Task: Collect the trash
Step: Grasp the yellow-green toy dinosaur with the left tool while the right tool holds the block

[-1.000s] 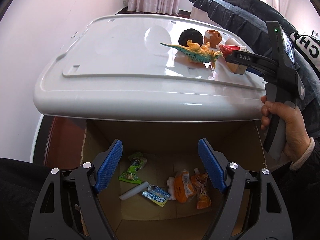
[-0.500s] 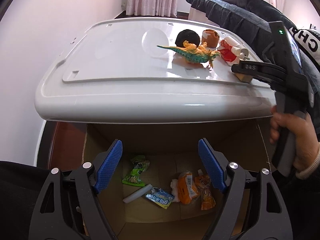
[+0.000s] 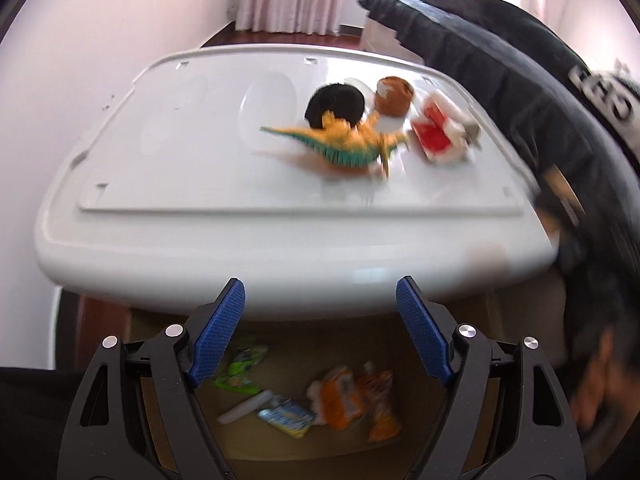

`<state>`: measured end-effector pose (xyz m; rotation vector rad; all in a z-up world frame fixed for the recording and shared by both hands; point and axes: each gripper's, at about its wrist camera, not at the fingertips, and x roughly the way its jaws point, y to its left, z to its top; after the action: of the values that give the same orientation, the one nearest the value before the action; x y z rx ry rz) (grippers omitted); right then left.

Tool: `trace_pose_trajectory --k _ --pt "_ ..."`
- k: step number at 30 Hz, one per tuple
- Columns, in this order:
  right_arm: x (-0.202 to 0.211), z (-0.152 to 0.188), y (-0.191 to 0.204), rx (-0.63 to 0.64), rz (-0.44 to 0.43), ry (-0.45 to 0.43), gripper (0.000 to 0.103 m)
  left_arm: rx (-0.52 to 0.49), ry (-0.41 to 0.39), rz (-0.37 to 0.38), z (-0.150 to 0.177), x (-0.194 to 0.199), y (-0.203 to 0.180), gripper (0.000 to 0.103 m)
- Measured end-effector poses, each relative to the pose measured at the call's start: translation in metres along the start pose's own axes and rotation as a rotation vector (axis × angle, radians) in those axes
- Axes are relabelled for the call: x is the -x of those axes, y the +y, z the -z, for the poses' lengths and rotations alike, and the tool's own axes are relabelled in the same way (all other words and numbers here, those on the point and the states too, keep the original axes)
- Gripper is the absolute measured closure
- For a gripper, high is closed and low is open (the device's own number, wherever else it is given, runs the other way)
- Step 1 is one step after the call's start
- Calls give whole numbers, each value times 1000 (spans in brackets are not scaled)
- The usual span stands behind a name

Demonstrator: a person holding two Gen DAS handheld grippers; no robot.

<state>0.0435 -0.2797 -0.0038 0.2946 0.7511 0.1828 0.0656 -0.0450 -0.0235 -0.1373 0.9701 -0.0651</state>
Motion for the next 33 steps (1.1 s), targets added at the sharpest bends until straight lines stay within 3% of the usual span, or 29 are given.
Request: trace_pose_trajectory --k 9,16,19,23,33 --pt "9 0 -23 -50 -26 -15 66 390 40 48 -76 -57 -15 27" --pt "5 0 -25 -65 -65 1 66 500 33 -66 -96 -87 -21 27" --pt "6 0 -24 -63 -67 -1 66 472 -1 -119 -100 -90 -24 27" --pt "4 0 -24 -70 -71 5 66 352 -17 -179 -95 -92 -34 31" --pt "-2 3 -20 -70 -66 20 66 11 -30 108 -77 -73 -5 33"
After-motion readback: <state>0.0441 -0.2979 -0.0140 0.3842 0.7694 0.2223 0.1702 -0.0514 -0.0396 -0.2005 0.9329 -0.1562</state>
